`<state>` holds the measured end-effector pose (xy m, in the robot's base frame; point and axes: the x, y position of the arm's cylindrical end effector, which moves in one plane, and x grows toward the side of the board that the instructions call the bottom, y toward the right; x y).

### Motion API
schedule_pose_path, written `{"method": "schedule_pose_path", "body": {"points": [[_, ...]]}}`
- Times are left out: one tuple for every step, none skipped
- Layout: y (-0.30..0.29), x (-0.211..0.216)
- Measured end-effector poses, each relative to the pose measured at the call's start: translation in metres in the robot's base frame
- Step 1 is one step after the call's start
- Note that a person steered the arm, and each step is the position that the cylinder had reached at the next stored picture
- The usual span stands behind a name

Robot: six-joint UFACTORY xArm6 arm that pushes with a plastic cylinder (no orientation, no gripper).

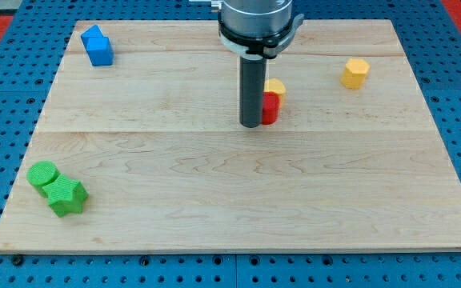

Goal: Slide the red circle to the red star

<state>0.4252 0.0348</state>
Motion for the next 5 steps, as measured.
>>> {"method": "schedule_pose_path", "body": {"points": [[-0.011,0.030],[0.020,0.033],[0.022,-0.009],[-0.031,-0.025],[-0.028,-0.040]]}}
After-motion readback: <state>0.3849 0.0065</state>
